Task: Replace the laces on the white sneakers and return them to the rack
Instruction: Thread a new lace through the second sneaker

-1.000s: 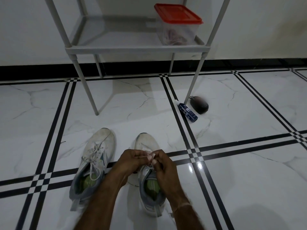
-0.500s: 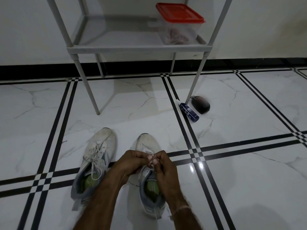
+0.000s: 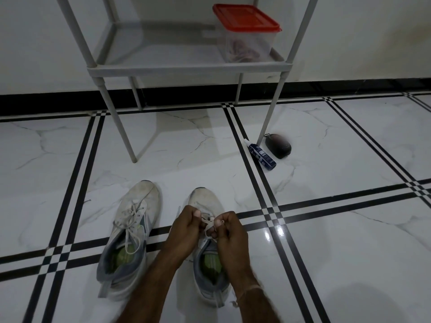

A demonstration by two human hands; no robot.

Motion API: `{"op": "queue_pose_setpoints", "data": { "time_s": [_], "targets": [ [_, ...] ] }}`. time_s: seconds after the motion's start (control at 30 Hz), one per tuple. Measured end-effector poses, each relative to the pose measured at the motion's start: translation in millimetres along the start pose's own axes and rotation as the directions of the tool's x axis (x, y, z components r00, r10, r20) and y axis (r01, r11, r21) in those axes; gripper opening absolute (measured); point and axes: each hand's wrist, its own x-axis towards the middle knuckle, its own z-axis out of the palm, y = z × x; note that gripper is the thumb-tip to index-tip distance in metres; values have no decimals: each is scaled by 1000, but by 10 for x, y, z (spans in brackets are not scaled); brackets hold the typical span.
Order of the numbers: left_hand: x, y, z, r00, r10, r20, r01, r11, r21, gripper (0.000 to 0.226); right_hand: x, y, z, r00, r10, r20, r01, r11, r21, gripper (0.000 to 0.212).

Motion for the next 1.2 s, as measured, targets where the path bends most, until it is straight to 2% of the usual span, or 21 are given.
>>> {"op": "queue_pose_setpoints", "data": {
  "time_s": [0.1, 0.2, 0.3, 0.37, 0.47, 0.6, 0.7, 0.77, 0.8, 0.87, 0.93, 1.0, 1.03, 1.1, 1.2],
  "targets": [
    [-23, -2, 16, 1000, -6, -25, 4, 998, -57, 23, 29, -2, -2, 1000, 21, -23, -21, 1000, -17, 14],
    [-53, 28, -11, 999, 23, 24, -19, 989, -144, 25, 65, -6, 16, 998, 48, -30, -49, 998, -44, 15],
    [-53, 31, -34, 996, 77, 51, -71, 990, -122, 7, 113, 0, 28, 995, 99, -16, -100, 994, -49, 12],
    [-27, 16, -35, 997, 78, -3, -78, 993, -93, 3, 111, -5, 6, 992, 124, 9, -124, 992, -13, 4],
    [-42, 58, 5, 992, 76, -102, -83, 995, -60, 9, 41, -31, -66, 989, 131, 74, -138, 984, 110, 16],
    [-91, 34, 62, 966, 161, -203, -154, 987, 49, 14, -20, -39, -96, 995, 85, 53, -86, 996, 25, 18],
    [-62, -29, 29, 925, 367, -104, -313, 886, 343, 11, -13, -59, -111, 994, 37, 103, -37, 999, -2, 13],
    [-10, -32, -9, 911, 412, 27, -374, 796, 476, 24, -2, -80, -146, 991, 37, 127, -42, 998, 40, 12],
    [9, -26, -39, 912, 404, 76, -386, 777, 497, 31, 6, -78, -162, 992, 39, 121, -45, 998, 53, 12],
    [33, -53, -101, 916, 386, 112, -393, 802, 449, 35, 18, -59, -170, 995, 30, 96, -34, 999, 40, 15],
    [25, -71, -172, 941, 302, 154, -332, 911, 244, 31, 24, -41, -162, 997, 40, 72, -42, 999, 34, 17],
    [-23, -27, -221, 950, 84, 300, -84, 996, -15, 33, 37, -13, -144, 996, 68, 62, -72, 996, 54, 18],
    [-35, -5, -219, 936, -21, 352, 60, 993, -100, 32, 36, -5, -137, 994, 83, 65, -87, 994, 64, 18],
    [-40, 21, -210, 919, -177, 352, 262, 941, -212, 32, 1, 1, -114, 996, 75, 49, -78, 995, 56, 16],
    [-20, -10, -195, 922, -251, 296, 330, 908, -257, 33, -81, -37, -102, 997, 16, -75, -11, 998, 70, 11]
  ]
}}
